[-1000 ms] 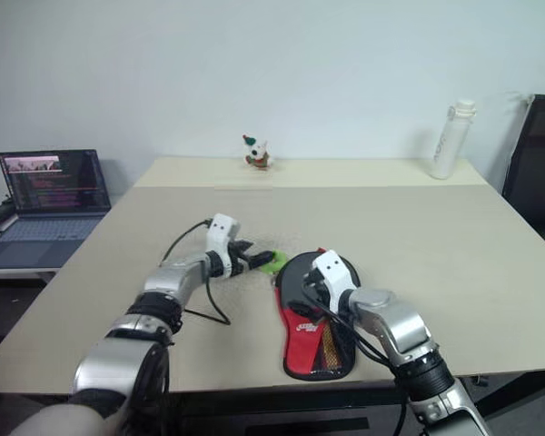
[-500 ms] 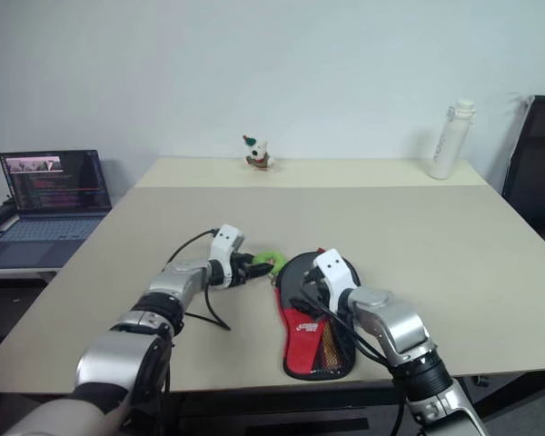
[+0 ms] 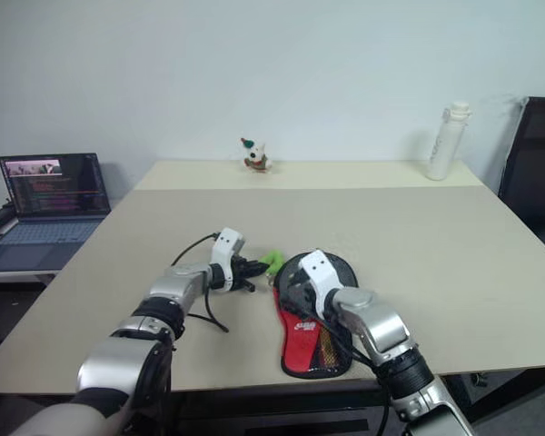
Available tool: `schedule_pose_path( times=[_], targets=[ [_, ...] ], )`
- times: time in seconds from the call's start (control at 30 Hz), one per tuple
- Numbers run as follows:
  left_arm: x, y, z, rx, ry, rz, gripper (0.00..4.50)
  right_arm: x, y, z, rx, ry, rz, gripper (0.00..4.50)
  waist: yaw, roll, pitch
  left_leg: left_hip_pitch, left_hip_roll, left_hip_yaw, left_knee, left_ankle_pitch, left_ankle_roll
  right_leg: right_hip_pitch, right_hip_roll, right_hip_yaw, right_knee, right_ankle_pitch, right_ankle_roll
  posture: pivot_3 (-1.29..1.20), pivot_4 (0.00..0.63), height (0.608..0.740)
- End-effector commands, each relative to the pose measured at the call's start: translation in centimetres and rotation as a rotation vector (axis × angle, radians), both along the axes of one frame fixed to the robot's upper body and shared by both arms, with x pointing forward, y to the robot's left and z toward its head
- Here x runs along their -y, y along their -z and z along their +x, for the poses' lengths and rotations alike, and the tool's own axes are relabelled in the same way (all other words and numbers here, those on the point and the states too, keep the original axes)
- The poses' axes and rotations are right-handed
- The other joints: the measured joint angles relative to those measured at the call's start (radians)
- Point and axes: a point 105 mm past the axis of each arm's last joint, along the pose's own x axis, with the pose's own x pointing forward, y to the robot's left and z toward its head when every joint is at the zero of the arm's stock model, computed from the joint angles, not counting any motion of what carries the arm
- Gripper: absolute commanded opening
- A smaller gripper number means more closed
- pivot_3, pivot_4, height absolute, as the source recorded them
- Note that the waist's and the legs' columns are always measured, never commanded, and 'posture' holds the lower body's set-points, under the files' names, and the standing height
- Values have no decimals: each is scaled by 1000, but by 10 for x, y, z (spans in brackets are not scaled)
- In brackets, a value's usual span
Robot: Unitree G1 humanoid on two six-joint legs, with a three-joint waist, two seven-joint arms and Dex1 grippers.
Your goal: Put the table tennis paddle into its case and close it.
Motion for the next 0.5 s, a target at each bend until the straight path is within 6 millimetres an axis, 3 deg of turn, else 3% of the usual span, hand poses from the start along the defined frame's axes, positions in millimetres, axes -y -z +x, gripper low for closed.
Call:
schedule_pose_path(
  times=[0.03,0.27,0.5],
  targets=[
    [7,-15,5,46,0,-23,39,5,22,-2,-42,18,-51,4500,1,-1,-1,0,0,0,0,0,0,0,0,0,0,0,0,0,150,740],
    [12,-56,23,174,-72,-18,39,16,42,-4,-97,58,-82,4500,5,-4,-2,0,0,-1,2,0,0,1,0,-1,0,0,0,0,150,740],
    [21,-73,37,278,-177,92,39,19,50,-6,-123,72,-92,4500,6,-4,-3,0,0,-1,2,0,0,2,0,-1,0,0,0,0,150,740]
  ],
)
